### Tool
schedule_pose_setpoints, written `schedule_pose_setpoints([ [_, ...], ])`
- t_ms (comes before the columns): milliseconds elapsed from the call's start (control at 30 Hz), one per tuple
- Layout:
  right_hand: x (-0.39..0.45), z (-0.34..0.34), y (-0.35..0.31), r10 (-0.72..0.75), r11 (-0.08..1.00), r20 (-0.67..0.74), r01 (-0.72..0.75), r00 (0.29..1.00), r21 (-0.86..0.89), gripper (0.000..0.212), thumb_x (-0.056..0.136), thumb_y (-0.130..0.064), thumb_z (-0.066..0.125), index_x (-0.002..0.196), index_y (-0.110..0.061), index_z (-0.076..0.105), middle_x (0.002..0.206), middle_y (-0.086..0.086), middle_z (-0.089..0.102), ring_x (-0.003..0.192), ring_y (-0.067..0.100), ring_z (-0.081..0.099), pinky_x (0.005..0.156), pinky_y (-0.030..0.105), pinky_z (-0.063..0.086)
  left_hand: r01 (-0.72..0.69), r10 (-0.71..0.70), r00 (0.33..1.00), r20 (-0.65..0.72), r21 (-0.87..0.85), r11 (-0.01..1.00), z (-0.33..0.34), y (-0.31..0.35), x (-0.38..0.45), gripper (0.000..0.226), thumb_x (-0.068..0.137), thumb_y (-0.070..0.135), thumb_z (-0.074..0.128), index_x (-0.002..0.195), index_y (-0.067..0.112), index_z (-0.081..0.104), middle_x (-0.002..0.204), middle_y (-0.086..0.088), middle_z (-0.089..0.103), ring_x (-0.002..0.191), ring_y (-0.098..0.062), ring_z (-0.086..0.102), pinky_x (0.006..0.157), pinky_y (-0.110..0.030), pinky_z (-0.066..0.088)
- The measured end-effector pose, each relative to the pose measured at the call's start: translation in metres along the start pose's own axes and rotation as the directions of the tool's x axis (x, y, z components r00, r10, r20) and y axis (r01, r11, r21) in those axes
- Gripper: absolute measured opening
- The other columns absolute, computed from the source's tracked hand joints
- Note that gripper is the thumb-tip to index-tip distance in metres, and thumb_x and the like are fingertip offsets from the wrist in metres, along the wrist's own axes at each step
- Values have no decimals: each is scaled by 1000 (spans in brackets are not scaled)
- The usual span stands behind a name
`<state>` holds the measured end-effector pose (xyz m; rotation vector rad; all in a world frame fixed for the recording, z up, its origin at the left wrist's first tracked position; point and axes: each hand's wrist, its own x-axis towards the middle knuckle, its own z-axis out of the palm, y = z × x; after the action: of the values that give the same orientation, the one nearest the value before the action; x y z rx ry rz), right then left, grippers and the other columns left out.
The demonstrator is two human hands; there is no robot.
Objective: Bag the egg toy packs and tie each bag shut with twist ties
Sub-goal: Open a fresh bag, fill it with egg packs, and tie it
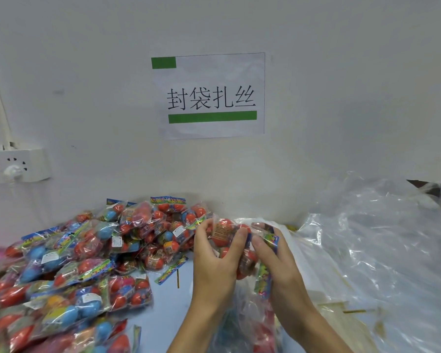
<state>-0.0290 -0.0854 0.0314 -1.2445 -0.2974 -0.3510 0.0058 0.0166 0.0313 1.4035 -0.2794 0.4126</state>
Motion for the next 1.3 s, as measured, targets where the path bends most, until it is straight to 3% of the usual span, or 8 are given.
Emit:
schedule_pose_setpoints([
  [133,1,5,-4,-39,994,-97,29,994,-104,46,78,-42,70,114,-18,58,89,-1,74,68,9,68,55,20,53,-7,8,997,82,-17,1000,7,0,-5,55,79,53,66,126,33,47,113,-11,64,104,-28,65,89,-53,54],
  [400,2,2,-8,-131,976,-88,112,987,-188,30,81,-39,65,107,-25,60,68,2,66,51,12,54,50,21,47,0,-1,1000,-15,-52,999,5,12,-1,44,84,55,61,112,22,57,86,-9,64,69,-21,61,58,-35,51],
  [533,-3,6,-11,-129,977,5,128,992,-171,20,83,-35,69,101,-39,61,72,4,69,54,15,58,52,24,50,35,-36,998,-49,-14,999,10,18,-4,66,74,73,57,127,34,52,107,-18,68,95,-43,65,82,-62,52],
  [667,-8,6,-15,-89,982,51,97,995,-160,31,83,-29,74,110,-33,60,83,8,71,64,20,65,55,27,54,-82,103,977,-185,120,989,6,15,-3,18,95,48,57,100,32,62,85,-1,69,81,-23,67,66,-30,54],
  [833,-8,8,-20,2,996,103,8,995,-91,47,75,-30,75,119,-21,60,79,6,72,65,11,66,53,21,51,-207,243,950,-196,186,960,7,21,-8,34,86,59,46,91,30,62,75,2,66,75,-25,63,69,-46,53],
  [967,-5,4,-25,30,997,150,-18,988,-80,47,75,-24,76,118,-10,64,80,9,72,61,13,62,50,22,48,-317,339,935,-106,178,931,8,23,-9,37,94,55,34,76,28,52,61,7,51,56,-12,47,55,-28,39],
  [1167,1,-1,-20,-40,992,15,41,999,-122,24,74,-25,86,94,-23,73,61,8,66,45,16,54,41,24,43,-240,237,971,42,244,940,3,21,-4,41,92,62,21,94,43,58,91,13,55,94,-25,60,84,-42,51],
  [1300,10,-18,-21,-78,993,-212,59,974,-98,38,69,-41,79,93,-11,77,77,20,74,63,31,64,50,30,47,-152,116,986,123,342,927,-8,17,4,18,102,45,42,110,38,57,109,15,59,109,-6,56,92,-26,45],
])
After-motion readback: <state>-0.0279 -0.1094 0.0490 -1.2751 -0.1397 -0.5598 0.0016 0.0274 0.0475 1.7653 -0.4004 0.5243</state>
